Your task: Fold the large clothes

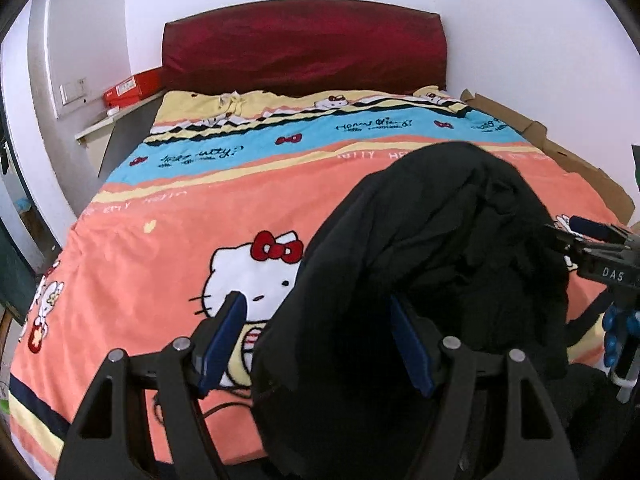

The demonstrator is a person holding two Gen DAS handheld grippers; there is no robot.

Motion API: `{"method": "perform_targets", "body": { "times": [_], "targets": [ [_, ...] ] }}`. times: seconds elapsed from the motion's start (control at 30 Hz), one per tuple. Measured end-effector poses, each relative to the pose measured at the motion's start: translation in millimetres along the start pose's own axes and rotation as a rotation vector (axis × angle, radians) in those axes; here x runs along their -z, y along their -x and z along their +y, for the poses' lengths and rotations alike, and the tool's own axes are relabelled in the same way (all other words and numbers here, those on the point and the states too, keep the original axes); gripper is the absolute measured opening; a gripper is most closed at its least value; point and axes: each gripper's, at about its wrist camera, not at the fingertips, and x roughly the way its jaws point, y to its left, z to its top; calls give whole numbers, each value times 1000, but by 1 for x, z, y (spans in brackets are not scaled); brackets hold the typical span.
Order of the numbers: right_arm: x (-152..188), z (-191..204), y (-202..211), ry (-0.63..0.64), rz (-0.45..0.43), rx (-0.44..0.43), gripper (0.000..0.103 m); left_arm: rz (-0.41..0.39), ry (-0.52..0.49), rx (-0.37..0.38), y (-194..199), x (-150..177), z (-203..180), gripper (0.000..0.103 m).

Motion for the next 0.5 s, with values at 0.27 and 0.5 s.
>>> {"method": "perform_targets", "body": {
  "times": [0.27,0.5],
  "targets": [
    [1,2,-20,-13,-12,-14,95,0,45,37,-15,1,4,70],
    [6,6,-30,-27,27,-53,35,28,37,57,-20,6,0,41]
  ]
}}
